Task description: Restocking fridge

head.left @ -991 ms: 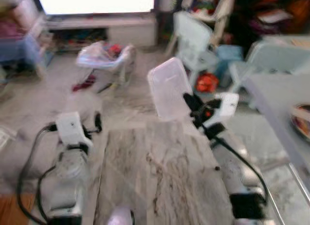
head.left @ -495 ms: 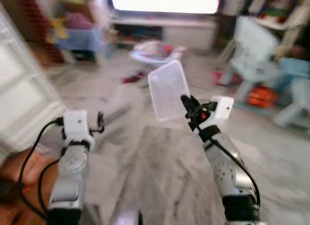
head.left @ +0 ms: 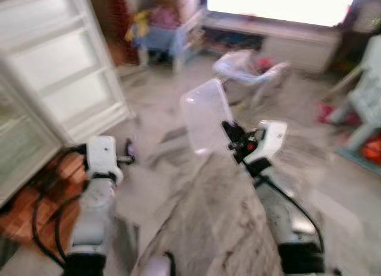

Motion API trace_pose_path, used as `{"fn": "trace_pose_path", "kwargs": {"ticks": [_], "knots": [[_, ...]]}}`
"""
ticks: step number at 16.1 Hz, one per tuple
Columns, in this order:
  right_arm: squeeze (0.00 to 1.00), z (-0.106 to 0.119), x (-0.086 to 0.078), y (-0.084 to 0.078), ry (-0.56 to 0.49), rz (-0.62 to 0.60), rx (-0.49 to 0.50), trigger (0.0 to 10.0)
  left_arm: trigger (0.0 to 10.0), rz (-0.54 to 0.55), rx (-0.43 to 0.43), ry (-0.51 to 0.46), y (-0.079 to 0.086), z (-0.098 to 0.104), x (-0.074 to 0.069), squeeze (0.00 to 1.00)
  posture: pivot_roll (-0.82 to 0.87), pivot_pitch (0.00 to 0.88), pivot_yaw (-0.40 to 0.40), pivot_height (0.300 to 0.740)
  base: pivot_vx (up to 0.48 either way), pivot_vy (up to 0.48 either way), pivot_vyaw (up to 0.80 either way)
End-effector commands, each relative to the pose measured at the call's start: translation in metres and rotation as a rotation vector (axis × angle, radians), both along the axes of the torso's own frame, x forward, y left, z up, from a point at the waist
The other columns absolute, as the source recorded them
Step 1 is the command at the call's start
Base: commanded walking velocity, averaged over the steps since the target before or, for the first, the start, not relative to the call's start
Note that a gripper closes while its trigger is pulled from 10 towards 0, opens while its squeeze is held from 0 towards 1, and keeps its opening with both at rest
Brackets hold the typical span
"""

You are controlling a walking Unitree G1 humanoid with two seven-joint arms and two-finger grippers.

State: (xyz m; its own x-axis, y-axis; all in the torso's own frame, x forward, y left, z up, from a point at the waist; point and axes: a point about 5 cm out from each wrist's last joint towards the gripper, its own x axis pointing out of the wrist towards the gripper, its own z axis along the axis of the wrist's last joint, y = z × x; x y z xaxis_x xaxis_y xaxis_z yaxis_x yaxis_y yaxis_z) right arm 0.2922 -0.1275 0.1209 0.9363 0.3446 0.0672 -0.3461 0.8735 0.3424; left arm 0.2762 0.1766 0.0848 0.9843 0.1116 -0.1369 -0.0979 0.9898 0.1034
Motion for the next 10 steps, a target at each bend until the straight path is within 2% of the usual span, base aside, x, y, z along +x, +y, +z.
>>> {"fn": "trace_pose_path", "kwargs": {"ticks": [1, 4, 6, 9, 10], "knots": [[0.0, 0.001, 0.002, 0.011, -0.001, 0.043, 0.01, 10.0, 10.0, 0.032, 0.026, -0.011, 0.008, 0.003, -0.003, 0.0, 0.1, 0.089, -0.026, 0.74, 0.0, 0.0, 0.79], [0.0, 0.002, 0.003, 0.024, -0.005, 0.115, 0.009, 10.0, 10.0, 0.076, 0.041, 0.002, 0.012, 0.0, -0.009, 0.0, 0.13, 0.083, -0.062, 0.74, 0.0, 0.0, 0.79], [0.0, 0.003, 0.005, 0.03, -0.006, 0.146, 0.003, 10.0, 10.0, 0.098, 0.018, -0.011, 0.013, 0.003, -0.01, 0.0, 0.14, 0.085, -0.076, 0.74, 0.0, 0.0, 0.79], [0.0, 0.006, 0.008, 0.031, -0.021, 0.152, 0.003, 10.0, 10.0, 0.111, 0.019, -0.011, 0.015, 0.001, -0.014, 0.0, 0.14, 0.097, -0.083, 0.74, 0.0, 0.0, 0.79], [0.0, 0.006, 0.009, 0.031, -0.018, 0.152, 0.003, 10.0, 10.0, 0.097, 0.026, -0.019, 0.013, 0.002, -0.013, 0.0, 0.14, 0.105, -0.083, 0.74, 0.0, 0.42, 0.79]]}}
